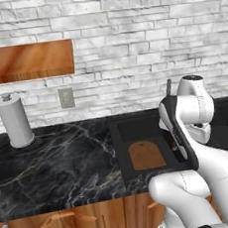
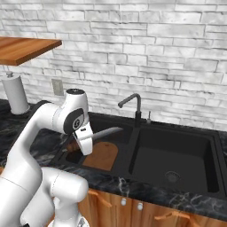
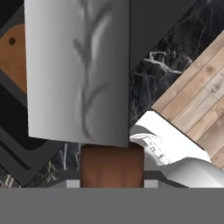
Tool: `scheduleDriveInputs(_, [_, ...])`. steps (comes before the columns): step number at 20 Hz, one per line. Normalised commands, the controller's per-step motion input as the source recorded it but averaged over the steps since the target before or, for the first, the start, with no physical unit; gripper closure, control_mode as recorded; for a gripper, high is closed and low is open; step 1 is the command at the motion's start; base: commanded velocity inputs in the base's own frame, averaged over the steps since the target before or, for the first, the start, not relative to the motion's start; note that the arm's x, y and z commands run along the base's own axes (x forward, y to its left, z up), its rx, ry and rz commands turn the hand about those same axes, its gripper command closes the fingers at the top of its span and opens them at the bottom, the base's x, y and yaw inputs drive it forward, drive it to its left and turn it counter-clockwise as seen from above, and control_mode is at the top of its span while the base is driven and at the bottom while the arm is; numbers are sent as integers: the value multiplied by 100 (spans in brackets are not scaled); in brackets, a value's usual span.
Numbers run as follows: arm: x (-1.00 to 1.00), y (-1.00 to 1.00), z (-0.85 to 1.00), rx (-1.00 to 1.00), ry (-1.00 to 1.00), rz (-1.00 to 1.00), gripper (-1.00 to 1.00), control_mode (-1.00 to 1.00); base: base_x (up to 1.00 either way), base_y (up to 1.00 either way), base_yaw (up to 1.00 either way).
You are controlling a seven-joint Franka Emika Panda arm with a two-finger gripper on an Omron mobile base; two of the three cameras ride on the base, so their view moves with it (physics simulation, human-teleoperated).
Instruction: Move the cutting board and knife to the sink. Then move spray from the cabinet to the counter.
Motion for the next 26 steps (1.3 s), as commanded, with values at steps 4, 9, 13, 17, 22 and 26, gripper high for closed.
scheduleDriveInputs(4, [26, 0, -5, -4, 9, 7, 100, -100, 0, 0, 0])
scheduleDriveInputs(9, [46, 3, -12, -2, 11, 13, 100, -100, 0, 0, 0])
scheduleDriveInputs(13, [52, 2, -13, 0, 11, 17, 100, -100, 0, 0, 0])
scheduleDriveInputs(17, [49, 0, -16, 2, 5, 14, 100, -100, 0, 0, 0])
scheduleDriveInputs(22, [54, -3, -19, 12, 0, 13, 100, -100, 0, 0, 0])
scheduleDriveInputs(26, [46, 0, -30, 11, 0, 13, 100, -100, 0, 0, 0])
